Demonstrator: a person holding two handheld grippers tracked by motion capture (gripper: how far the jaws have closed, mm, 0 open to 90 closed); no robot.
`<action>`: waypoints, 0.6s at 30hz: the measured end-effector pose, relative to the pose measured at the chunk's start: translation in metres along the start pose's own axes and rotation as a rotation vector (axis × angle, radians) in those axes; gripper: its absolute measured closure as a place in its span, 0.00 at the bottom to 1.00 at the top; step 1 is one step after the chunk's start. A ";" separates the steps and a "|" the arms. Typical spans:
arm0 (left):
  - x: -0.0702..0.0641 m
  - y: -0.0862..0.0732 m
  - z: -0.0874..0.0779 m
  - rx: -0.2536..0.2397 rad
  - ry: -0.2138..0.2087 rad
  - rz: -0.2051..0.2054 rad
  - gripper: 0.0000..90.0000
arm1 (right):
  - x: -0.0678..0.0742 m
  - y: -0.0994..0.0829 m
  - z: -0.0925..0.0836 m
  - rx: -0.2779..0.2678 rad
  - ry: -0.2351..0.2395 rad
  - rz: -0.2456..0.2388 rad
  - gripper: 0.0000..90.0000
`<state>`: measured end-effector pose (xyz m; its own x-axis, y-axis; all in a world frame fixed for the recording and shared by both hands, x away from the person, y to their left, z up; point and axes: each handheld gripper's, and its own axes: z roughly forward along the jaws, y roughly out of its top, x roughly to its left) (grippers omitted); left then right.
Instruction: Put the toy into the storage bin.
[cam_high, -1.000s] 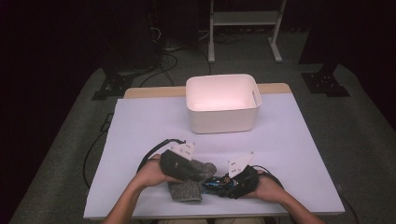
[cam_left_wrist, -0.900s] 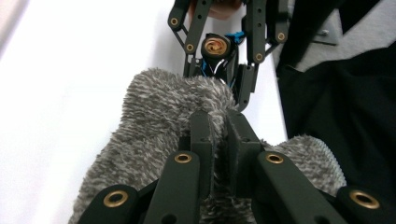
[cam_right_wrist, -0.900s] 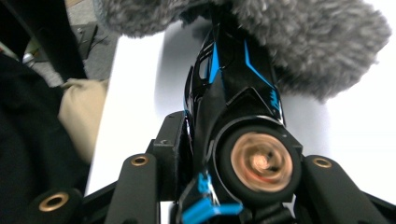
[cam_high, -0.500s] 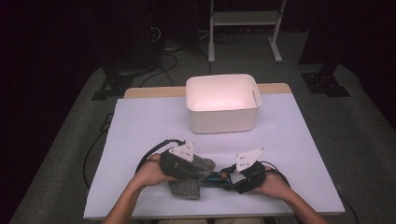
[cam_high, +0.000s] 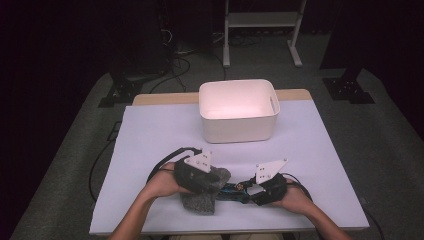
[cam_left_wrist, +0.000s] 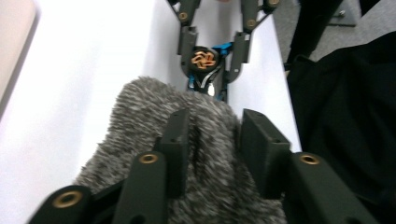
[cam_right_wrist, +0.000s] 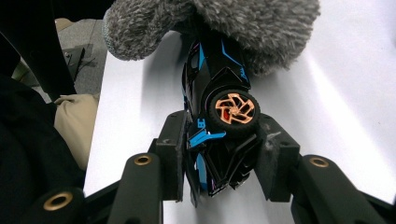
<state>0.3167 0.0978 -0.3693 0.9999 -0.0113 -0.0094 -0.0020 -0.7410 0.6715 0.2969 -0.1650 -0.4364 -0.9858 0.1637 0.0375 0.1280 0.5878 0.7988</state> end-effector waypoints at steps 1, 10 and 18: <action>0.001 0.001 0.000 -0.004 0.000 -0.001 0.65 | 0.000 0.000 0.000 -0.001 -0.001 -0.003 0.64; 0.016 0.003 0.020 0.072 -0.045 -0.085 0.63 | 0.001 0.000 0.000 -0.003 -0.002 -0.012 0.64; 0.011 0.007 0.018 0.086 -0.026 -0.063 0.73 | -0.001 -0.001 0.000 -0.009 0.005 -0.009 0.64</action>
<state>0.3273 0.0803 -0.3780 0.9973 0.0203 -0.0700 0.0585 -0.7956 0.6030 0.2975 -0.1657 -0.4374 -0.9874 0.1549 0.0333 0.1185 0.5822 0.8044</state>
